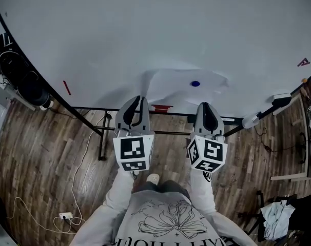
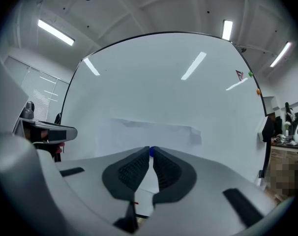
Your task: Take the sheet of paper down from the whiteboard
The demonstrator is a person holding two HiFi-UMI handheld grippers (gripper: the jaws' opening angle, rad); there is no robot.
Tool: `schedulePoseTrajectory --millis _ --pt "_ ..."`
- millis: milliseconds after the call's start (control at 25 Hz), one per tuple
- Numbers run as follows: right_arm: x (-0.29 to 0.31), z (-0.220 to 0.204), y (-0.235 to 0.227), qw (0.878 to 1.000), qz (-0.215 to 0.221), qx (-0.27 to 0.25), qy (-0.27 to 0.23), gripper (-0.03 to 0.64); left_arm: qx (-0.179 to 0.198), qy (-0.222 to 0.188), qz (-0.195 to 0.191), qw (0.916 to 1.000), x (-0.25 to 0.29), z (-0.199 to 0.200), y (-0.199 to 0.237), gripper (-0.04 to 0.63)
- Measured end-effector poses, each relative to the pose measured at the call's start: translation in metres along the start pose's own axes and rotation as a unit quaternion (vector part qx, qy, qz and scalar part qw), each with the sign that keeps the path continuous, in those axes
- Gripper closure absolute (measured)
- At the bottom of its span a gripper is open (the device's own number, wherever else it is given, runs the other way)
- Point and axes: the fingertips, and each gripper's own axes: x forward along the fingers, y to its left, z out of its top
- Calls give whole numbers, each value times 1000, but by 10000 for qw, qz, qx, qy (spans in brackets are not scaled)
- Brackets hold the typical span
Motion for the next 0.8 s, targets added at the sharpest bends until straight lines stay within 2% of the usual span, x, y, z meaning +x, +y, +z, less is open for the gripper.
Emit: schedulePoseTrajectory --millis 120,400,640,800 --pt "14 -4 -1 10000 -7 -39 54 607 -20 -2 -179 9998 15 -3 1 490" --pt "38 -12 -4 9997 152 -66 158 562 43 94 -624 9980 44 -9 -13 424" --pt "62 -17 -2 9989 321 -189 286 504 -122 187 -561 9982 61 -15 -14 435" --pt "76 -23 -6 9986 272 -269 364 485 -248 271 -569 9977 68 -21 -19 535"
